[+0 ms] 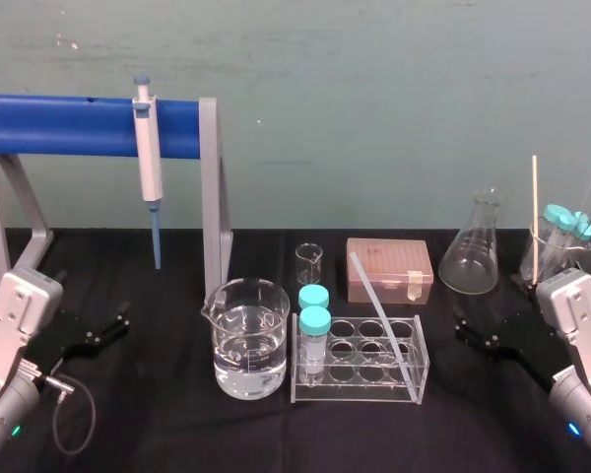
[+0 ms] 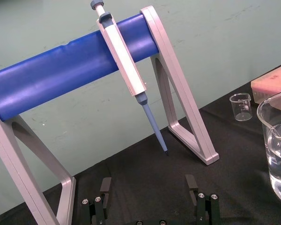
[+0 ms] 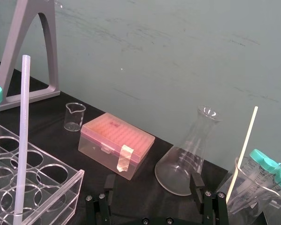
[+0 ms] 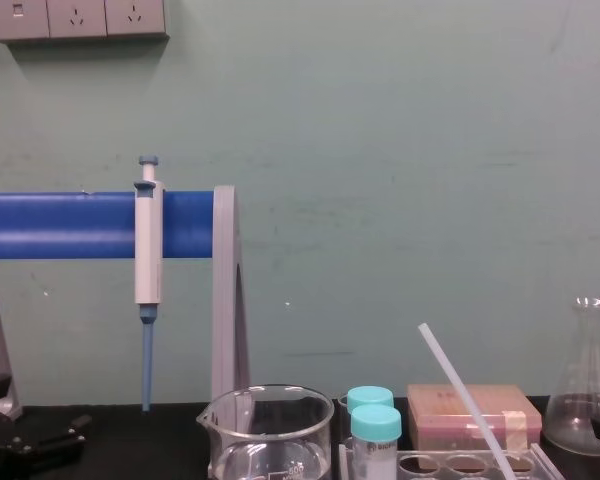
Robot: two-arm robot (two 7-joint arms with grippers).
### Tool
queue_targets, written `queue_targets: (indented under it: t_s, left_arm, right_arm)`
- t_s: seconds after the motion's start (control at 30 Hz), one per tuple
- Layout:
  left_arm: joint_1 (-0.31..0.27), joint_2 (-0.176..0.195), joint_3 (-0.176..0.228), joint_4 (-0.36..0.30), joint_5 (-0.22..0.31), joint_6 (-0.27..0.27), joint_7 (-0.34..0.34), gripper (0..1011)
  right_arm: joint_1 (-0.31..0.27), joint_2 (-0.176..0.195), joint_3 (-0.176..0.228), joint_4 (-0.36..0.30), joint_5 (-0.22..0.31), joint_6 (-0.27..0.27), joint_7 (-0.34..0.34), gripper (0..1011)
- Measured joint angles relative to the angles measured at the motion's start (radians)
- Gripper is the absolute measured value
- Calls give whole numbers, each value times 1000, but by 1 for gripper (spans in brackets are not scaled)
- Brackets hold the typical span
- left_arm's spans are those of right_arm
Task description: Pick up the stirring rod with one hand, then place it down.
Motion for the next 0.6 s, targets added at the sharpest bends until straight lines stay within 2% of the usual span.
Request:
queue_targets:
  t_s: [0.6]
  left_arm:
    - [0, 0, 0, 0, 0, 0, 0, 1000]
  right_arm:
    - [0, 0, 0, 0, 0, 0, 0, 1003]
